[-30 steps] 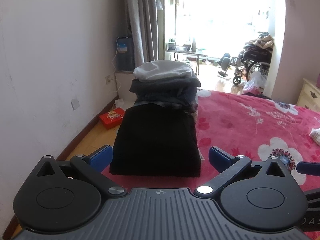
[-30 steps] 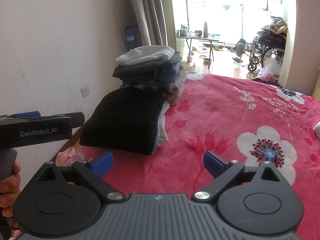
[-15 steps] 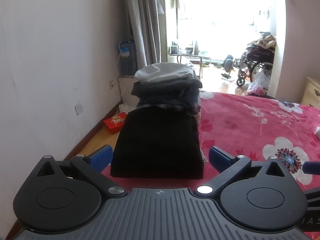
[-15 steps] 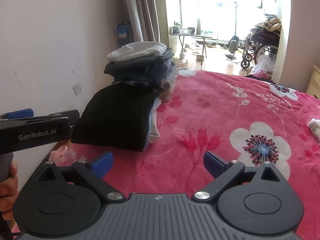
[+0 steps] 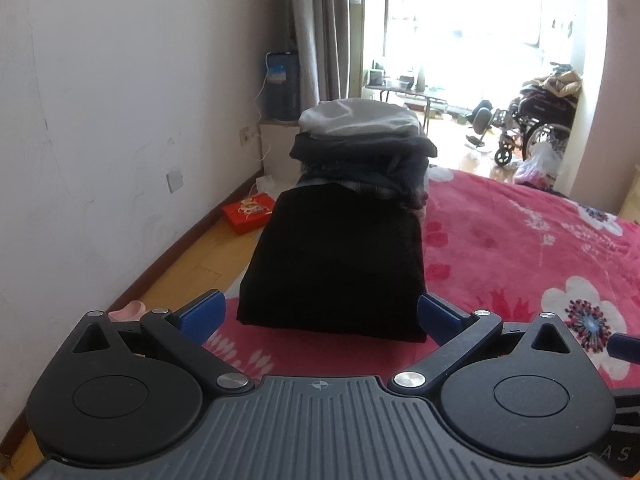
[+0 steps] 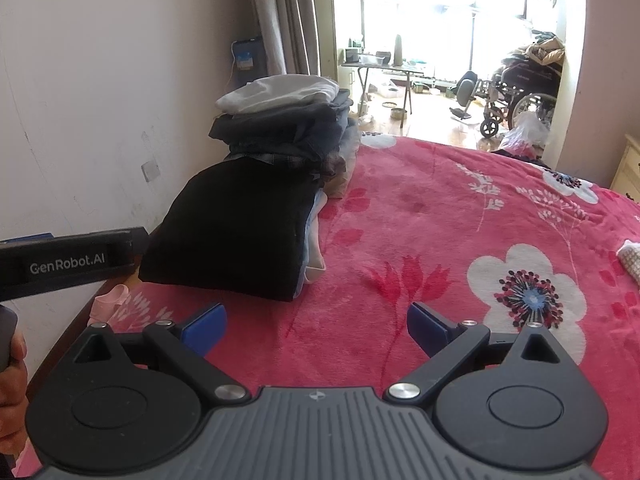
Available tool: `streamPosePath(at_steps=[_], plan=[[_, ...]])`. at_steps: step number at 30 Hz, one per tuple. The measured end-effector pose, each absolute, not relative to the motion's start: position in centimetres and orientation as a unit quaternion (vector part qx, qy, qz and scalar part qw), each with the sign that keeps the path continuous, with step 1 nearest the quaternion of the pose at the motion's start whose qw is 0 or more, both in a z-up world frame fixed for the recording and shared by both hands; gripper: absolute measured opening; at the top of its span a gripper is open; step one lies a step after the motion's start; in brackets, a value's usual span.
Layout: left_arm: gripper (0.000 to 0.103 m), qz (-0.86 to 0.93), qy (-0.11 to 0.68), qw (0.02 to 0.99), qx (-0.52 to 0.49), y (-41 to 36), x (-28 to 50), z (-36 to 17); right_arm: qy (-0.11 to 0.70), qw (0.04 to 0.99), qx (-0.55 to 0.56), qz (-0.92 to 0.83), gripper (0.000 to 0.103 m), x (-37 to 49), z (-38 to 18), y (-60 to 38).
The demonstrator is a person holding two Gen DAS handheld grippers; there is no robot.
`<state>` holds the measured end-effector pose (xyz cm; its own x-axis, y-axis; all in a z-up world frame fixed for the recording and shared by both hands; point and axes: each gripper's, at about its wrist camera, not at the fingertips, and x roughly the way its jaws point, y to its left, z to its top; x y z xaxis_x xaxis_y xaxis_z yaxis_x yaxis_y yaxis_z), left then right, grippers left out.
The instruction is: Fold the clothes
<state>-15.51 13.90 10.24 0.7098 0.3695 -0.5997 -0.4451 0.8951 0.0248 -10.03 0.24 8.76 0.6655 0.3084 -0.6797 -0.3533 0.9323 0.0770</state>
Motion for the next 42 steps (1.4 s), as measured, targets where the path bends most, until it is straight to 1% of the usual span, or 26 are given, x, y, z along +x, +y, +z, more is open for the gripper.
streamPosePath(at_steps=[7,16,42], plan=[[0.103,0.241,0.304,0.922,-0.005,13.5,-15.4,10.3,0.367,0.914,-0.013,0.171,0.099,-9.9,9.2,0.1],[0.103,0.216,0.306,0.927,0.003,13.0,-15.6,10.3,0.372,0.913,-0.016,0.170,0.100,-10.2,9.2,0.4],[0.103,0.230,0.320,0.919,-0.013,14.0,-15.6,10.1,0.381,0.910,-0.028,0.162,0.101,-10.5,8.6,1.1]])
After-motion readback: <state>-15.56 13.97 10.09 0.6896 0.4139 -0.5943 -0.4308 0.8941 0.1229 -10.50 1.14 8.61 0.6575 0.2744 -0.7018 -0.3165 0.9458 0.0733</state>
